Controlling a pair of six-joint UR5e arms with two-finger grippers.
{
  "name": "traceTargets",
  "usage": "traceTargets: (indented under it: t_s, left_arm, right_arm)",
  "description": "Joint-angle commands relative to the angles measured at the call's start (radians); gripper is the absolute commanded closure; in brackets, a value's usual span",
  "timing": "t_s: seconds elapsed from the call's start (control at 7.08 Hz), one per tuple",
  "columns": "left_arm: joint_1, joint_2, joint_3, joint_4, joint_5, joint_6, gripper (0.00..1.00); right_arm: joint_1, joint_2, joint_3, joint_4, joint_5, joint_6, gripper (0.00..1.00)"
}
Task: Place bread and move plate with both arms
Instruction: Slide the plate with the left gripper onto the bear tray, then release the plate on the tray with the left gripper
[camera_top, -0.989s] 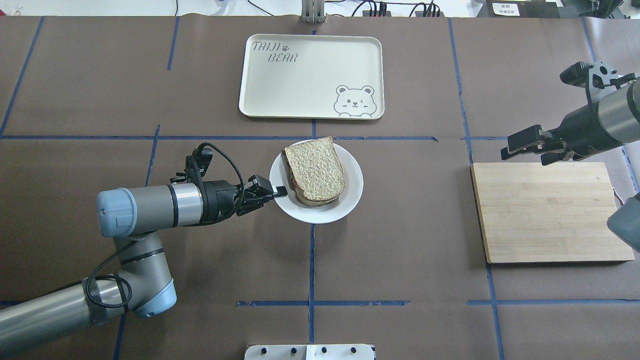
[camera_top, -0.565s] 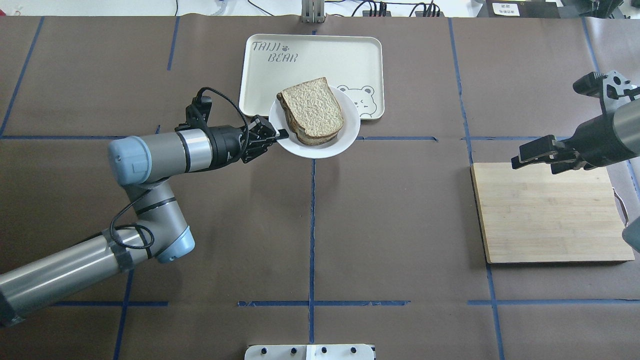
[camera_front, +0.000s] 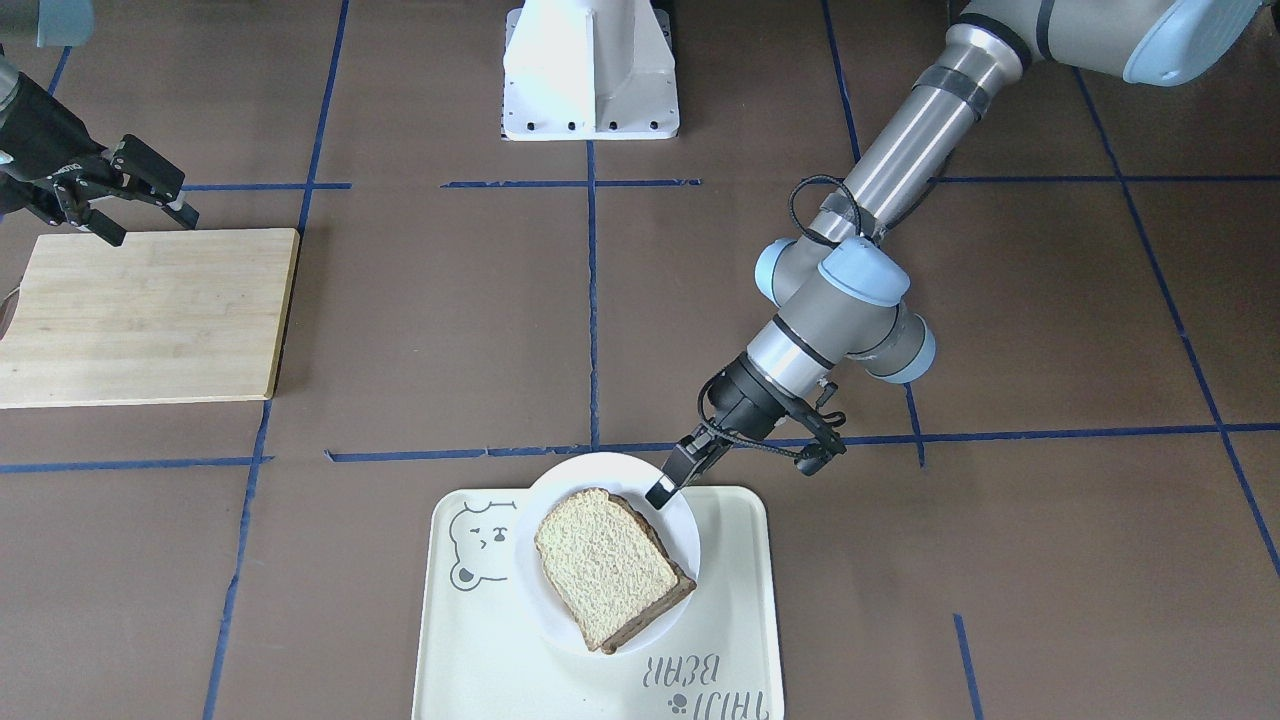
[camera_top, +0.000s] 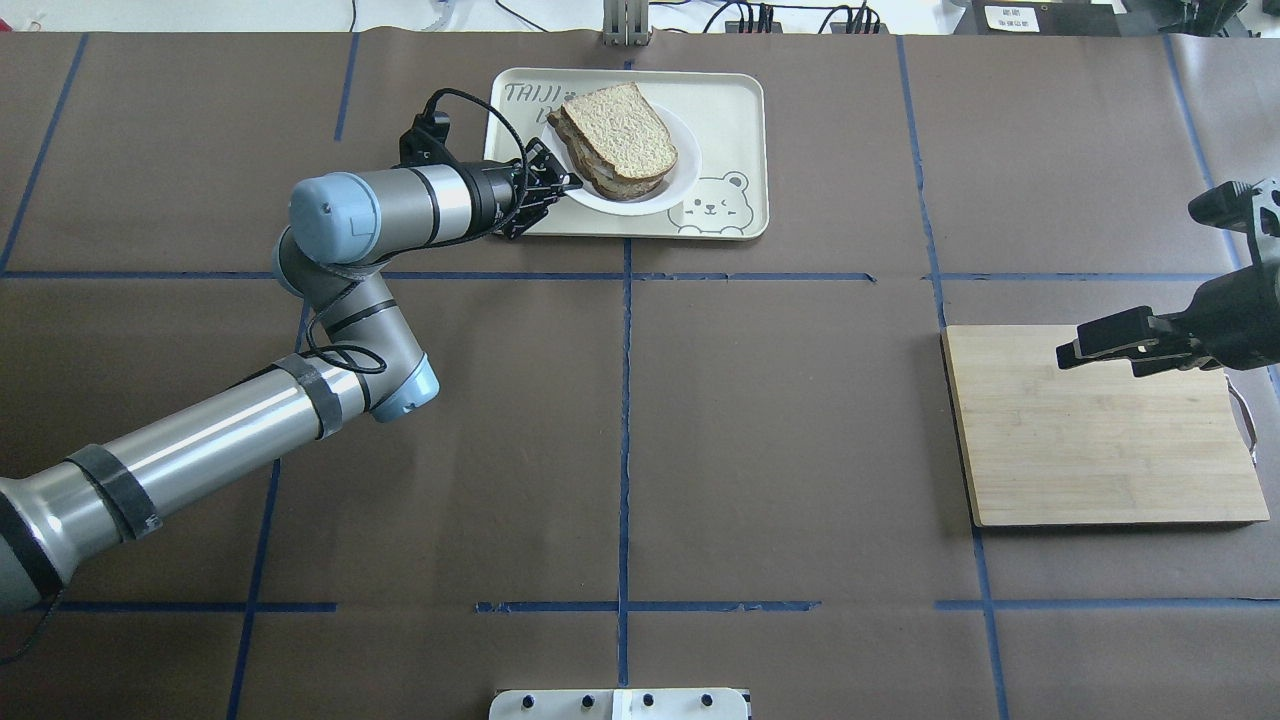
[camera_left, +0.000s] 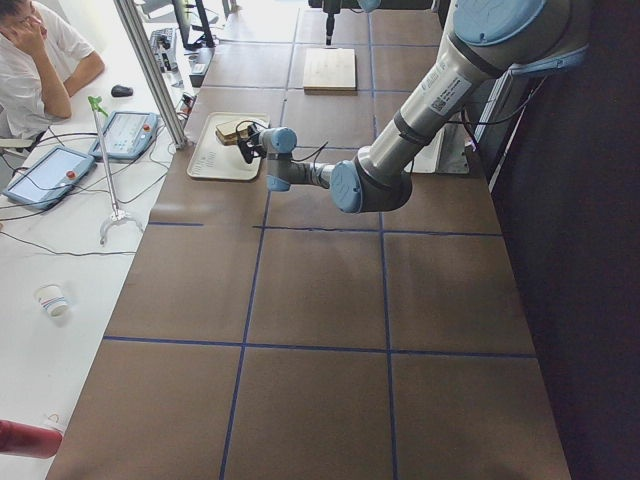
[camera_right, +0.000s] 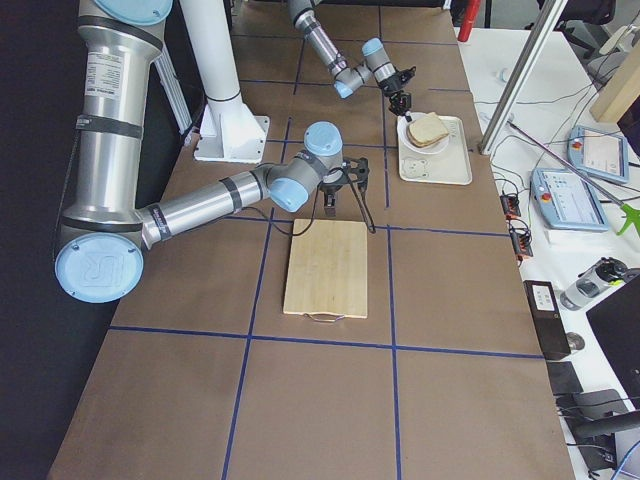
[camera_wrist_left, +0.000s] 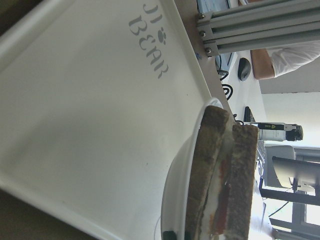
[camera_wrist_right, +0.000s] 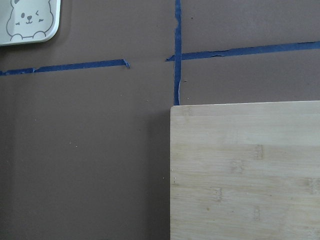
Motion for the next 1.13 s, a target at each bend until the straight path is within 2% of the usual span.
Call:
traceTargets:
  t_s: [0.0,0.56,0.71,0.85,0.99]
  left_arm:
    - [-0.003,-0.055,0.105,-0.001,0.002,-0.002,1.0]
    - [-0.002,-0.072,0.156,-0.001,0.002,-0.002,1.0]
    - [-0.002,-0.074,0.159,-0.001,0.002,-0.002,0.94]
    - [-0.003,-0.074,0.157,-0.001,0.002,-0.002,0.83]
    - [-0.003,-0.074,0.157,-0.001,0.002,-0.002,0.65]
  right_arm:
    - [0.0,-0.002,-0.001,0.002,-0.001,0.0,0.0]
    - [-0.001,-0.002,-0.006,0.002,-0.001,0.002,0.0]
    - [-0.001,-0.002,-0.006,0.002,-0.001,0.002,0.0]
    - [-0.001,-0.001,-0.006,0.002,-0.001,0.002,0.0]
    - [-0.001,0.001,-0.004,0.002,0.001,0.002,0.0]
